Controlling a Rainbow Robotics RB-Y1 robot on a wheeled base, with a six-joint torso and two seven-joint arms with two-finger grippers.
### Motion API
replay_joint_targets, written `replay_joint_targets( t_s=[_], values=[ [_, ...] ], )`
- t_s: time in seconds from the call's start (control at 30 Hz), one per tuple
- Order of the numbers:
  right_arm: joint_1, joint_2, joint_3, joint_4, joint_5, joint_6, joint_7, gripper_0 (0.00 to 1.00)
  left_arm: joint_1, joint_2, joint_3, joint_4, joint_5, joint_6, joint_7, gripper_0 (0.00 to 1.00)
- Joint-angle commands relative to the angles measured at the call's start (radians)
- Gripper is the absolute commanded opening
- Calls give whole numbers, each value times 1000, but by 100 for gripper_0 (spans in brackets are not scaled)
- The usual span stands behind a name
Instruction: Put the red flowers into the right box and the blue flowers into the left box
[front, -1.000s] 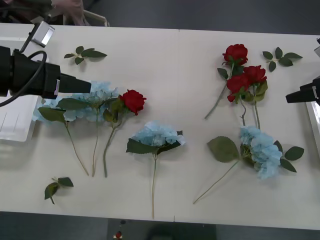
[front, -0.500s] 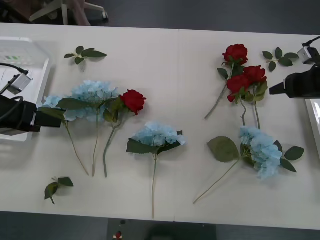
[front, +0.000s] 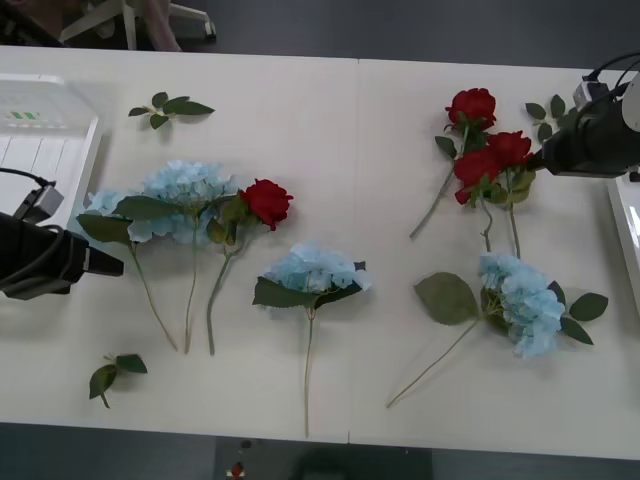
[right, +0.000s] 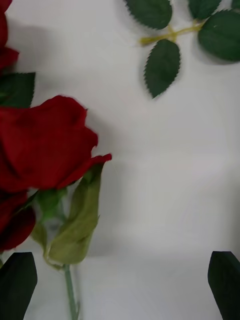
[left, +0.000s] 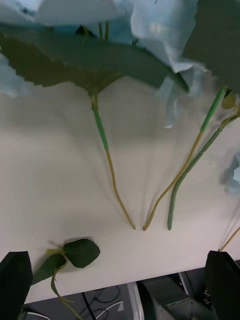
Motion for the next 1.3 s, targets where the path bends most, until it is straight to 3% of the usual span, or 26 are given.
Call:
replay_joint_targets(
  t_s=[0.03,0.5,1.07,1.13,1.17,1.2,1.3],
  values=[
    [-51,29,32,77,20,-81,4,100,-33,-7,-27,-6,-64,0,112,100],
    [-52,130,38,118,214,-130,-12,100,-201,-82,-155,149,-186,-22,109,100],
    [-49,205,36,195,261,-224,-26,100,-290,-141,-280,250,-299,-57,98,100],
    [-49,205,36,196,261,-224,-26,90,-303,-148,-299,259,-321,-66,101,100],
    [-49,205,36,196,261,-224,-27,80,-312,-155,-308,276,-324,-72,104,100],
    [-48,205,36,196,260,-224,-27,61,-321,-162,-319,293,-325,-80,103,100],
    [-48,205,36,196,255,-224,-32,20,-341,-174,-339,327,-328,-100,99,100]
  ],
)
